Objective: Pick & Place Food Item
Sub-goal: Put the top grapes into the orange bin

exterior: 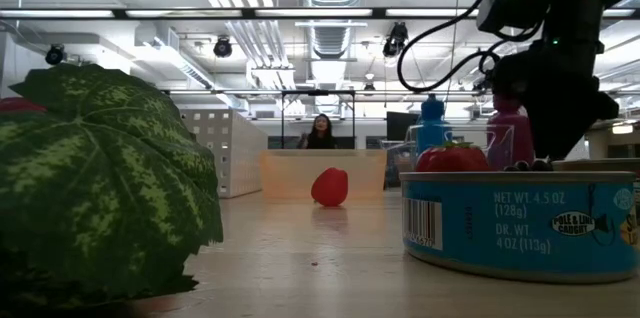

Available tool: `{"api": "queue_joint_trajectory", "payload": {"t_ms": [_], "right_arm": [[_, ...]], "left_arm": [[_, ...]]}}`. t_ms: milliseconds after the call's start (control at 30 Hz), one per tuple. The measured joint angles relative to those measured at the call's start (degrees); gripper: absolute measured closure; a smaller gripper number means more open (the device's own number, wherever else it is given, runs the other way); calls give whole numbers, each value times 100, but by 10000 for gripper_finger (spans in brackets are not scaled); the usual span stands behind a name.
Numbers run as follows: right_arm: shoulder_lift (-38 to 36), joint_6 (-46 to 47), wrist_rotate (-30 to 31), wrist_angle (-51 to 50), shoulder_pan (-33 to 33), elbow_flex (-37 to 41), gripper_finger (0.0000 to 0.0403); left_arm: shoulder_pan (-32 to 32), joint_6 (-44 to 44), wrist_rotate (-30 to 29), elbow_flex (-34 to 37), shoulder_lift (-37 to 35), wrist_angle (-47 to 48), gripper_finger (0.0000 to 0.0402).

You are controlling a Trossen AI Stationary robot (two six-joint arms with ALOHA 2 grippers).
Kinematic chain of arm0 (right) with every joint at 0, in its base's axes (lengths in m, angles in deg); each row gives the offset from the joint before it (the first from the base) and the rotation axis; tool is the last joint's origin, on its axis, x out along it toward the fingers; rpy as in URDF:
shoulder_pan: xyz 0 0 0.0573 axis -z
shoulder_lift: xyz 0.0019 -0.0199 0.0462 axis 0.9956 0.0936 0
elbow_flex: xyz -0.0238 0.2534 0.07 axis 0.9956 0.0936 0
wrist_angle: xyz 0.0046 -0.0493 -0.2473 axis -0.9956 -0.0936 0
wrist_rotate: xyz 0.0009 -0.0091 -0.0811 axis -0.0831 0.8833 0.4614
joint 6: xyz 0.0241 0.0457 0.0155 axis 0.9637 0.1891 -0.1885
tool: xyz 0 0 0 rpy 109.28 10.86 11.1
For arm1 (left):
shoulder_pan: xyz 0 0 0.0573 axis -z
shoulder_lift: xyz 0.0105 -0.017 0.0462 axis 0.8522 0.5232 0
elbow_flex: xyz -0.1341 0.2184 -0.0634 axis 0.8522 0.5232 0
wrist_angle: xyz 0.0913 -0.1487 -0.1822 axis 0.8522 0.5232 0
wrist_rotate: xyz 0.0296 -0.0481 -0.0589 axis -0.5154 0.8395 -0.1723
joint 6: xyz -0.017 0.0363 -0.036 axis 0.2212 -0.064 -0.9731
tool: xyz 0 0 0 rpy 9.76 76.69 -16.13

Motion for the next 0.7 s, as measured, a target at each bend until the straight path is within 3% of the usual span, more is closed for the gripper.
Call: {"api": "queue_joint_trajectory", "payload": {"t_ms": [533,700], "right_arm": [[0,-215,-260,-23,-35,355,268],[0,-193,-289,-19,-44,422,298]], "left_arm": [[-4,-18,-8,0,0,2,146],[-4,-20,-17,0,0,0,155]]}}
